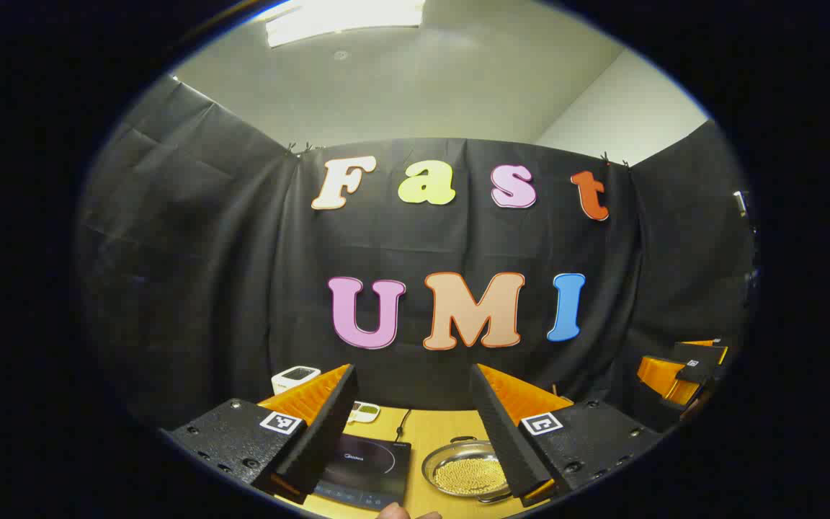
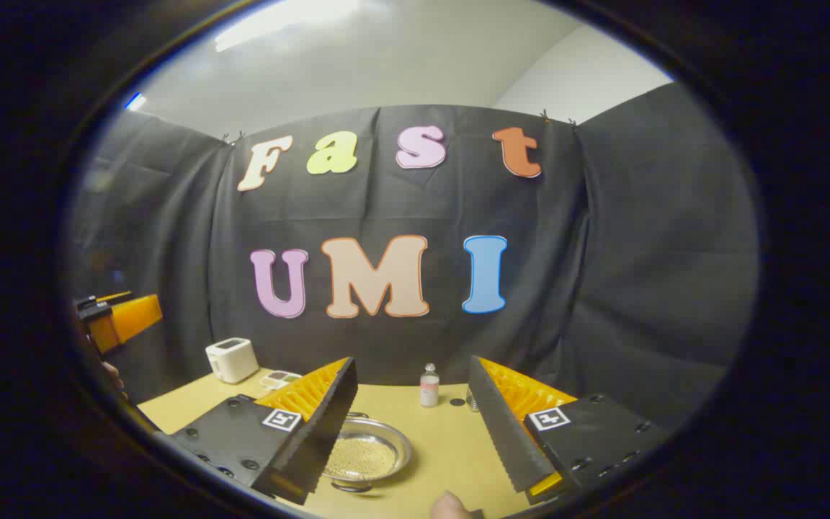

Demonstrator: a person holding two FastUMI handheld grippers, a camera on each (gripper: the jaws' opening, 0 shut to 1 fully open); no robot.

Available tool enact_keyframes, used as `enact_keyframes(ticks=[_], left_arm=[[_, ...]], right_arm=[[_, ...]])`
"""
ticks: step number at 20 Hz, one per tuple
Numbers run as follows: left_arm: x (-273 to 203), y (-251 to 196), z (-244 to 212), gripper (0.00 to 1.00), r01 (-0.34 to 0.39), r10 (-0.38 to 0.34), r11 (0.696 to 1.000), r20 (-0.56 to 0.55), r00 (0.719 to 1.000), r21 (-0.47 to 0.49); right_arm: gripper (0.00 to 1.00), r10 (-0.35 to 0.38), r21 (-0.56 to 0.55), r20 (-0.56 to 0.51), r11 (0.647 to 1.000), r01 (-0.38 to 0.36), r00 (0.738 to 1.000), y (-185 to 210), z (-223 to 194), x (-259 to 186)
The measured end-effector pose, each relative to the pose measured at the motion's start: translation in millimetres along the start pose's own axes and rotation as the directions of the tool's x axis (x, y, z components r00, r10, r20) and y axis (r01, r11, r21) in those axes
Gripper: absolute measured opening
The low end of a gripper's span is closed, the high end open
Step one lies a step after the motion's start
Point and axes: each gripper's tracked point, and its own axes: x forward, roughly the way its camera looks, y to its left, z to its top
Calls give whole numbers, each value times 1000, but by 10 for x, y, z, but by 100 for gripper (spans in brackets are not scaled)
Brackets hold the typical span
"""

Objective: First push the handle of the pot to place it horizontally, then grasp the pot with both hands and set it on the induction cooktop.

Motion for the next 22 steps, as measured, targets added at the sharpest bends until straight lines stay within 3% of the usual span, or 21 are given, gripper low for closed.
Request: enact_keyframes(ticks=[4, 8, 14, 15, 21, 22], left_arm=[[53, -83, -88, 95, 39, -39, 999, -25, 999, 1], [62, -72, -160, 91, 39, -39, 999, -46, 998, -3], [24, -86, -209, 99, 45, -45, 999, -65, 997, -1], [8, -56, -223, 92, 40, -40, 999, -67, 997, 0], [-65, 70, -273, 95, 11, -12, 1000, -81, 997, -13], [-71, 74, -279, 91, 6, -8, 1000, -82, 997, -13]], right_arm=[[97, -15, 13, -30, 1000, 16, 999, 13, -110, 129], [98, -18, 8, -30, 1000, 18, 999, 1, -94, 122], [98, -27, 0, -50, 1000, 27, 998, -34, -157, 52], [98, -26, 5, -52, 1000, 27, 998, -30, -154, 42], [98, 2, 4, -58, 1000, -2, 998, 45, -171, 19], [97, 9, 2, -62, 1000, -9, 998, 60, -174, 17]])
